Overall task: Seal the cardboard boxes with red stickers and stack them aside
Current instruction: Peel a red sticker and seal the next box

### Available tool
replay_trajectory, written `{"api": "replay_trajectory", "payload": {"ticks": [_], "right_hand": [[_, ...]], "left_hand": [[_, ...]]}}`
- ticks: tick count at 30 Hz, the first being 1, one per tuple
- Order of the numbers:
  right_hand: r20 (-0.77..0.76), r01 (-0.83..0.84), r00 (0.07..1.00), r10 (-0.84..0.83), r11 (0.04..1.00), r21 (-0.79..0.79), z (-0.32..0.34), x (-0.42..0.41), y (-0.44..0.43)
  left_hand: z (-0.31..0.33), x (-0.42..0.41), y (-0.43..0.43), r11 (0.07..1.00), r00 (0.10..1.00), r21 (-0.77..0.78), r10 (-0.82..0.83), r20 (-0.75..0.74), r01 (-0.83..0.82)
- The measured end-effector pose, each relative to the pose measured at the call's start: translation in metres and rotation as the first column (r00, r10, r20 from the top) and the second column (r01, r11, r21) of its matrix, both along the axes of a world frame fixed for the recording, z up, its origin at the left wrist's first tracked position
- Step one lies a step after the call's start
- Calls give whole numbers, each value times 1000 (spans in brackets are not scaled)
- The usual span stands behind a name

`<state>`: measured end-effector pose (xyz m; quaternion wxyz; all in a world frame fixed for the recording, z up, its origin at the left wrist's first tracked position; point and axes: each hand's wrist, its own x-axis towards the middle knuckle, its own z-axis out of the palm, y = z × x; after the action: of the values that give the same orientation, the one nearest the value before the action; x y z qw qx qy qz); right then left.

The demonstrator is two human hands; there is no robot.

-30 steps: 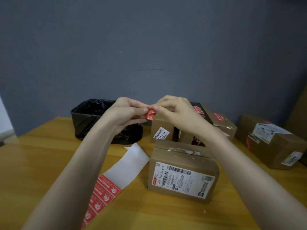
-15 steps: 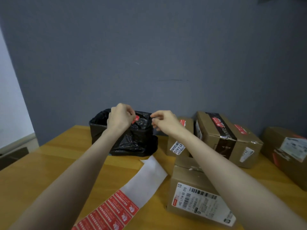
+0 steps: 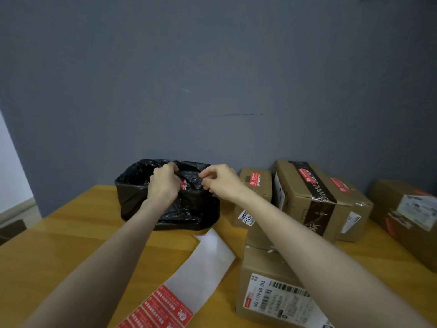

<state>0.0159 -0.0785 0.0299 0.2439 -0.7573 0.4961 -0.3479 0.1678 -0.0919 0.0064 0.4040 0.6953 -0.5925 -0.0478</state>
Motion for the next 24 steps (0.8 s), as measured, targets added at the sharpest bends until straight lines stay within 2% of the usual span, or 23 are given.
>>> {"api": "replay_trajectory", "payload": {"ticks": [2,10,15,20,22,24], "right_hand": [[-9,-6,1000,6,1000,-6,0,0,0],[-3,-24,1000,24,1000,-19,0,-3,1],[6,-15,1000,15,1000,-17,4,-10,5],[36,4,999,-4,1000,0,13,-28,16],[26,-22,999,22,1000,6,17,-41,26],[-7,-69,998,69,997,23,21,-57,40]], "left_hand": [[1,1,1,999,999,-28,28,39,-27],[2,4,0,999,996,-8,-34,86,34],[6,2,3,995,995,-57,-84,45,87],[20,-14,20,959,964,-99,-260,59,265],[29,-25,32,913,914,-74,-395,98,402],[36,-36,45,830,824,-13,-552,131,558]]}}
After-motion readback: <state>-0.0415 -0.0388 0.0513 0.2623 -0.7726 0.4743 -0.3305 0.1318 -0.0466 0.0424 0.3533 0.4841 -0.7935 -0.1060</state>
